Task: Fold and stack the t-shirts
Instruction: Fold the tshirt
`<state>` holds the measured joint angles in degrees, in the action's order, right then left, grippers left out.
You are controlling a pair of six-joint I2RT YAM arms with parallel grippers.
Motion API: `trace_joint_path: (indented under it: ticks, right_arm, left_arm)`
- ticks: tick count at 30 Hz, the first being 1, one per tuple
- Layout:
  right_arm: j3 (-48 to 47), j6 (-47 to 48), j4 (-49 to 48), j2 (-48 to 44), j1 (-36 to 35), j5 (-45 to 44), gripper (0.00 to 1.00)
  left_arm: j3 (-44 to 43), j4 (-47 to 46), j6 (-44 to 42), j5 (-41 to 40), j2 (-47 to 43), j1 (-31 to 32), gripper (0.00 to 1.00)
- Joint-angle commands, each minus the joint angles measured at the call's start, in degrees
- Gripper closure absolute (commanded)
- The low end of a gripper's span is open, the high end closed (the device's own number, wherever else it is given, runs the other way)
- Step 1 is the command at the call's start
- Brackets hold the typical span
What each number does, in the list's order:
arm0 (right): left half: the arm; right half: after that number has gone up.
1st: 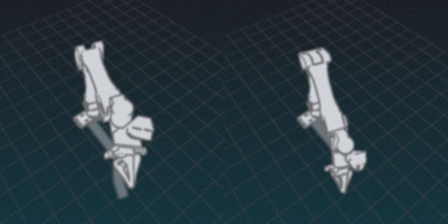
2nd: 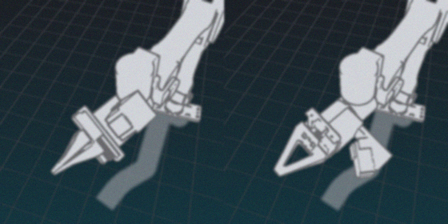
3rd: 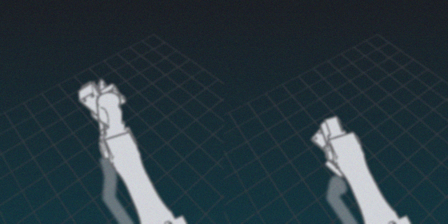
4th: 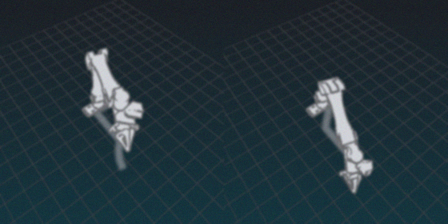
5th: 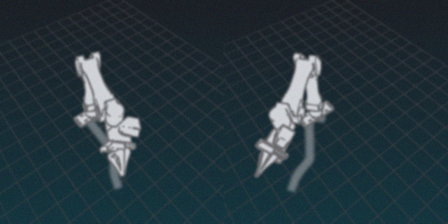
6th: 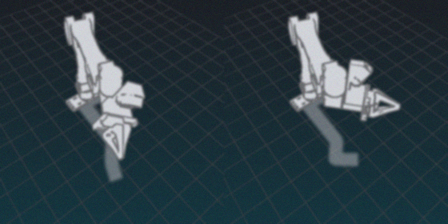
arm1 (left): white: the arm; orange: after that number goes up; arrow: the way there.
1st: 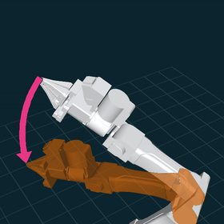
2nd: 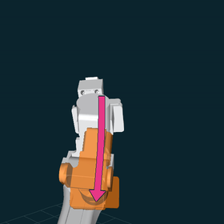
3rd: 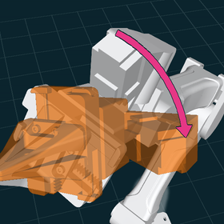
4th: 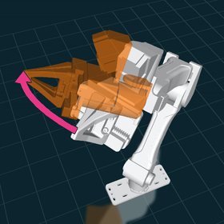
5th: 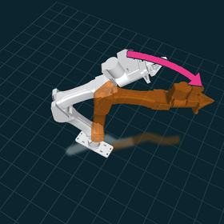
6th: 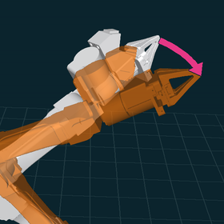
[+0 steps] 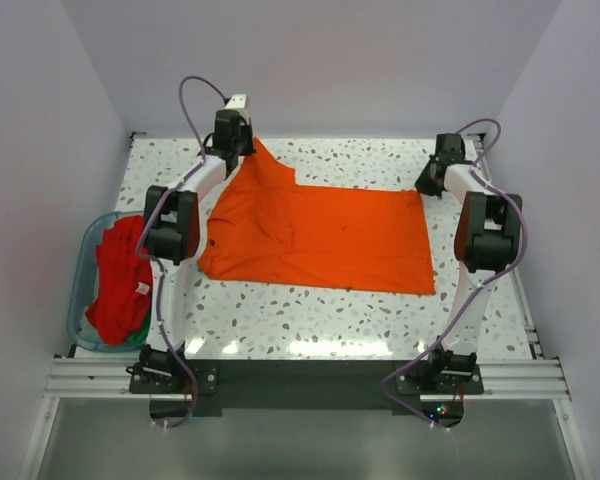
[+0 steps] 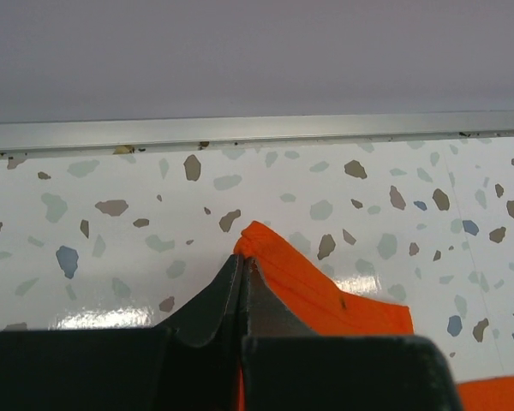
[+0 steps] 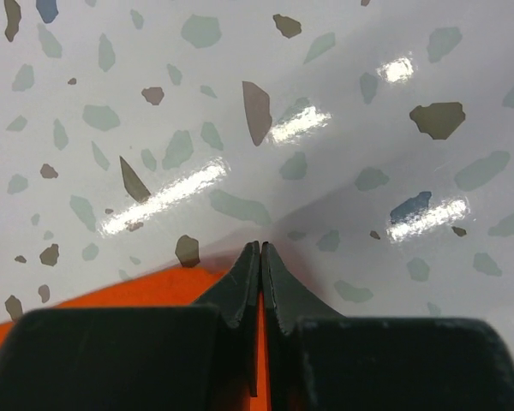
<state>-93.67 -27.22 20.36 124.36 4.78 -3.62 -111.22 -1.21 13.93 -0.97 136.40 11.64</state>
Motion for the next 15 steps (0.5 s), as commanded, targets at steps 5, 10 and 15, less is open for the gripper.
trace_joint_path:
  ticks: [5,10,15]
  right_arm:
    - [2.34,-0.46,3.37,-8.16,-0.03,-5.87,1.00]
    - [7.97,-1.51,3.11,-12.90,0.06,-6.05,1.00]
    - [14.11,-2.39,3.02,-17.38,-0.03,-5.79,1.00]
  left_arm:
    - [11.52,-6.87,4.17,2.29,-13.96,-0.83,1.00]
    - [20.15,-8.89,6.98,2.47,-22.13,-0.83,1.00]
    - [30.96,-9.60,10.49,1.76,-31.01,-0.74,1.00]
